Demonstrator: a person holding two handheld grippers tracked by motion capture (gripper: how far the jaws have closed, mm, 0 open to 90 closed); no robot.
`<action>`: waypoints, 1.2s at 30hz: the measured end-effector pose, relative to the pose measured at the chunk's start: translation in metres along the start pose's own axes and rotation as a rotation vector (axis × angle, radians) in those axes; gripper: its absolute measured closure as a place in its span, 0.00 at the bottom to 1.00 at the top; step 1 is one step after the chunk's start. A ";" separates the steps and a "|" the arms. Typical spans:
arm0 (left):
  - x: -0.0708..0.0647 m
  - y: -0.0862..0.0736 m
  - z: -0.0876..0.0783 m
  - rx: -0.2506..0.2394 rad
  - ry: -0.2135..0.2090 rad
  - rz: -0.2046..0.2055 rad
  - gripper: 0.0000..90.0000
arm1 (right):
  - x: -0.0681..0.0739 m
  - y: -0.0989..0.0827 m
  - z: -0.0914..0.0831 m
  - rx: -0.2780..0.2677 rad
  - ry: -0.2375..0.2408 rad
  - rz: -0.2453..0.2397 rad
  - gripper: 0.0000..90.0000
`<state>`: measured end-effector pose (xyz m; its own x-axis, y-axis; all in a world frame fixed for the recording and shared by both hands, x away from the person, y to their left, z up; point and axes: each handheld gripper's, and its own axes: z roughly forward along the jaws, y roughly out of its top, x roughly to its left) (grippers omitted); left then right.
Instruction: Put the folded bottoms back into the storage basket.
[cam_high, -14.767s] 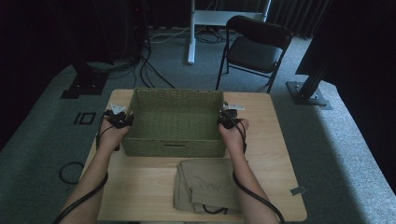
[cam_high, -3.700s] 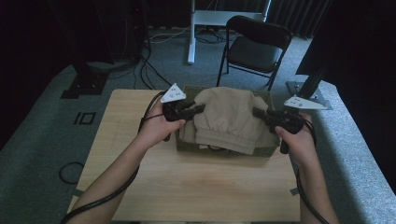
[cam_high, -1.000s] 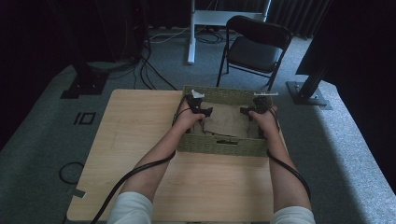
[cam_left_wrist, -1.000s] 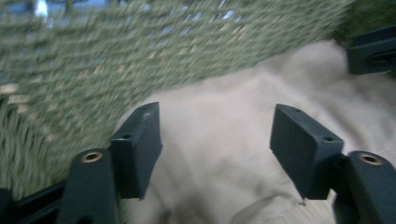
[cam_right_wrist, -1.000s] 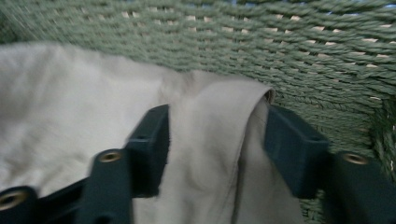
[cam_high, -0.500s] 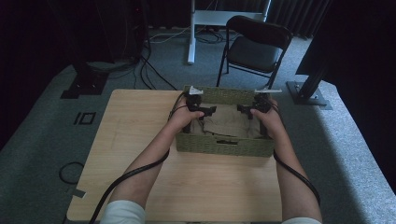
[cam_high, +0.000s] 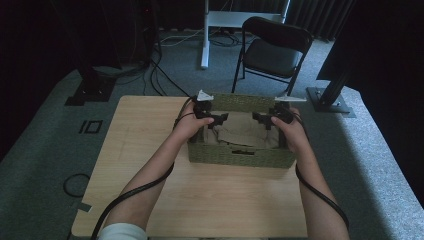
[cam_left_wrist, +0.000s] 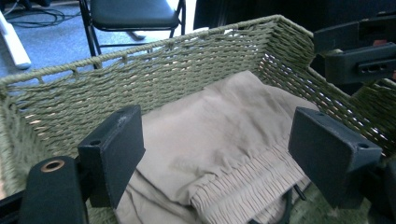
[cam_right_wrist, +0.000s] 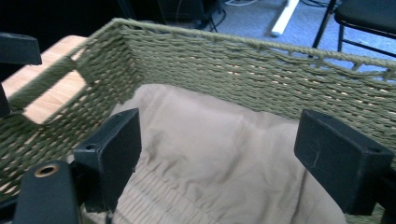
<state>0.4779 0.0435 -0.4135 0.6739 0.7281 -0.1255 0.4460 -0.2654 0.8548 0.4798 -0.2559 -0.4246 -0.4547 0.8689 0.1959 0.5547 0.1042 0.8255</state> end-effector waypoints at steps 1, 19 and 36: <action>-0.001 0.000 -0.003 -0.004 -0.010 -0.006 0.22 | 0.001 0.000 -0.002 -0.004 0.004 -0.006 0.16; -0.010 -0.020 -0.037 -0.001 -0.037 0.033 0.22 | 0.018 -0.016 -0.036 -0.070 0.022 -0.050 0.16; -0.038 -0.044 -0.070 -0.019 -0.078 0.096 0.21 | 0.048 -0.042 -0.068 -0.111 0.090 -0.128 0.16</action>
<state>0.3912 0.0717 -0.4107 0.7570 0.6485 -0.0803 0.3664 -0.3195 0.8739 0.3870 -0.2518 -0.4136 -0.5800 0.8045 0.1280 0.4106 0.1530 0.8989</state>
